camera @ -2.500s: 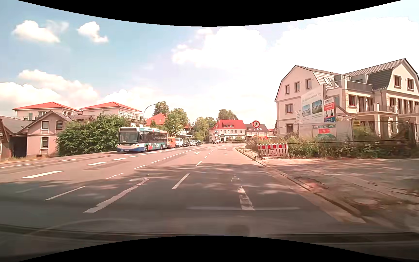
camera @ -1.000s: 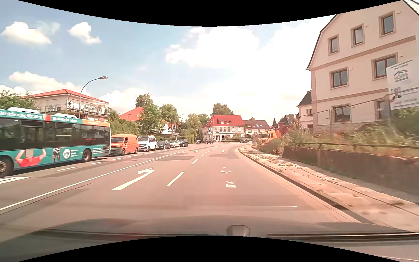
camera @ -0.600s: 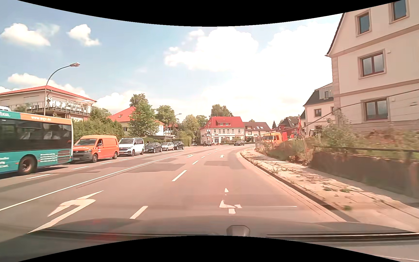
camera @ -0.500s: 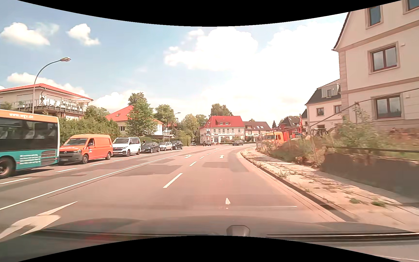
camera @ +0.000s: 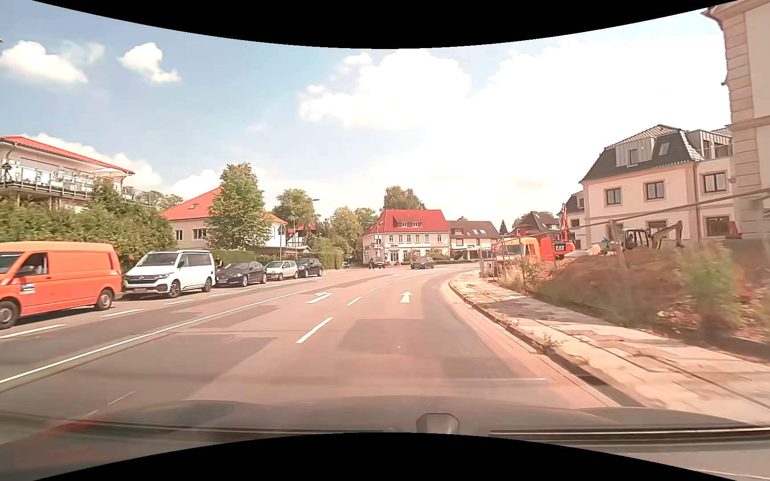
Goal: Follow the waypoints while adhering to traffic rules and regulations
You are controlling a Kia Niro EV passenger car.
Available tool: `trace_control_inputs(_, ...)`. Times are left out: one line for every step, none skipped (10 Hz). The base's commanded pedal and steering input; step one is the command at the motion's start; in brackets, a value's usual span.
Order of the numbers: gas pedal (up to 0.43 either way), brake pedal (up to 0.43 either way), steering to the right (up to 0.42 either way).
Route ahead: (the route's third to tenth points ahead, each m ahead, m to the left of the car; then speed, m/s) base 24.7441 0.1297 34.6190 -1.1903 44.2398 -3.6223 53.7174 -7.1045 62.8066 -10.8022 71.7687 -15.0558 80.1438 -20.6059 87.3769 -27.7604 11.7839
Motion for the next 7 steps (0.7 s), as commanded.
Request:
trace_control_inputs(0.157,0.0,0.004)
trace_control_inputs(0.157,0.0,0.004)
trace_control_inputs(0.157,0.0,0.006)
trace_control_inputs(0.157,0.0,0.008)
trace_control_inputs(0.157,0.0,0.01)
trace_control_inputs(0.157,0.0,0.012)
trace_control_inputs(0.157,0.0,0.013)
